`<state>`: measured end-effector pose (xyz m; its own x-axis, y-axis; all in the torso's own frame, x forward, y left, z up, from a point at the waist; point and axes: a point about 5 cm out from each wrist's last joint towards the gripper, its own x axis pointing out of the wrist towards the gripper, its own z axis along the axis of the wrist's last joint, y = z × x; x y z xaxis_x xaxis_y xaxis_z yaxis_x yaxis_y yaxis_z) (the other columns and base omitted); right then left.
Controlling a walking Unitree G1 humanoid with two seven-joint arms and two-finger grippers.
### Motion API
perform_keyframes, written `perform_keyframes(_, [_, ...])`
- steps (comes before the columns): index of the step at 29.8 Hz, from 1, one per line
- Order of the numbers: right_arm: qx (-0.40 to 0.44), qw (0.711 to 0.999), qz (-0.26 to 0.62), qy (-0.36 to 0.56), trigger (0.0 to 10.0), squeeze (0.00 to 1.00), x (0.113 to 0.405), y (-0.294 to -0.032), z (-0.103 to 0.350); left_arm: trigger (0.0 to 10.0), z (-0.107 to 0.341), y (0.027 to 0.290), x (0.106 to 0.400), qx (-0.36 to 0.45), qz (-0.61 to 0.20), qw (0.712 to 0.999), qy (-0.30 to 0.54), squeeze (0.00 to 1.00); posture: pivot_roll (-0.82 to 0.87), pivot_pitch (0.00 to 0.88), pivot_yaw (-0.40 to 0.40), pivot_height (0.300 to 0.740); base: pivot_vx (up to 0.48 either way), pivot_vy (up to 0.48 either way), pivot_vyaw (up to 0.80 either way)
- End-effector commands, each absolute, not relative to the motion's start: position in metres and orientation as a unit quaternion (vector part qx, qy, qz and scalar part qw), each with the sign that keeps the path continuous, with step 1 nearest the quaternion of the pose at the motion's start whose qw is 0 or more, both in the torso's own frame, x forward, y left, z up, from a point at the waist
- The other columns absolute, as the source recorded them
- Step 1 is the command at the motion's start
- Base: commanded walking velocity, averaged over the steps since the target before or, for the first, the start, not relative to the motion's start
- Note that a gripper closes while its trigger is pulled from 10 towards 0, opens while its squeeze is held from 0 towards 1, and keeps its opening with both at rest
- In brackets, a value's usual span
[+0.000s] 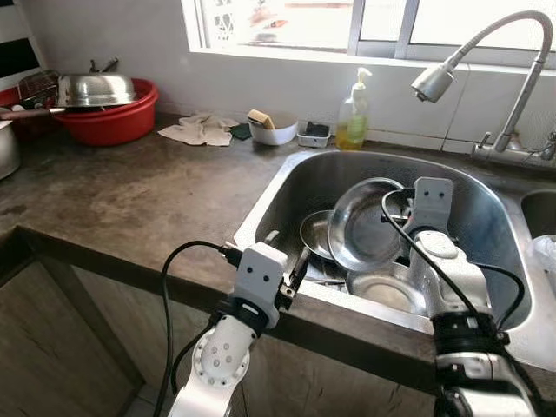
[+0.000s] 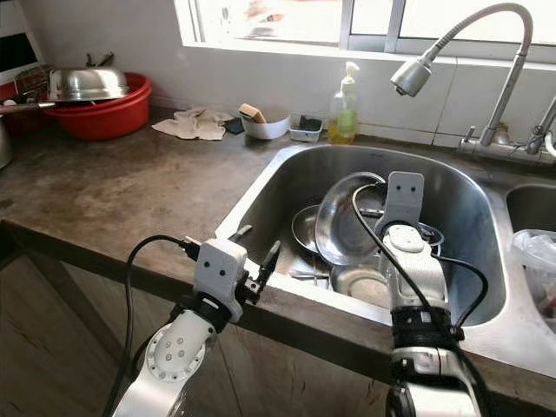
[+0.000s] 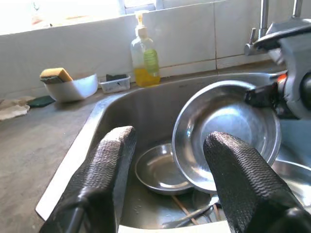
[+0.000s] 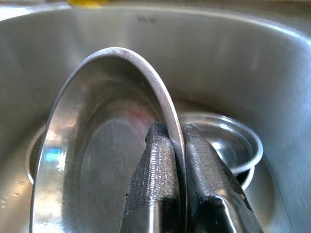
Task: Kitchen organization
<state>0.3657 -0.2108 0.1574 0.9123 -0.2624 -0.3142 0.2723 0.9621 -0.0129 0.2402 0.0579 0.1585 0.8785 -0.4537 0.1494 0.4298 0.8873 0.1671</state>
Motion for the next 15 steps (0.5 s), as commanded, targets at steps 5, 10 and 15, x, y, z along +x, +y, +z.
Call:
perform_keyframes(5, [0.07,0.969,-0.155,0.176,10.0,0.0,0.374,-0.22,0.153,10.0,0.159,0.062,0.234,0.057,-0.229,0.968,-0.086,0.0,0.05,0.045,-0.042,0.74,0.0,0.0,0.0])
perform_keyframes(10, [0.078,0.967,-0.152,0.187,10.0,0.27,0.377,-0.22,0.149,10.0,0.158,0.063,0.233,0.058,-0.23,0.968,-0.081,0.0,0.05,0.046,-0.038,0.74,0.0,0.0,0.0])
perform_keyframes(15, [0.084,0.97,-0.144,0.176,10.0,1.0,0.378,-0.216,0.149,10.0,0.159,0.063,0.235,0.06,-0.232,0.967,-0.082,0.0,0.04,0.044,-0.033,0.74,0.0,0.0,0.0])
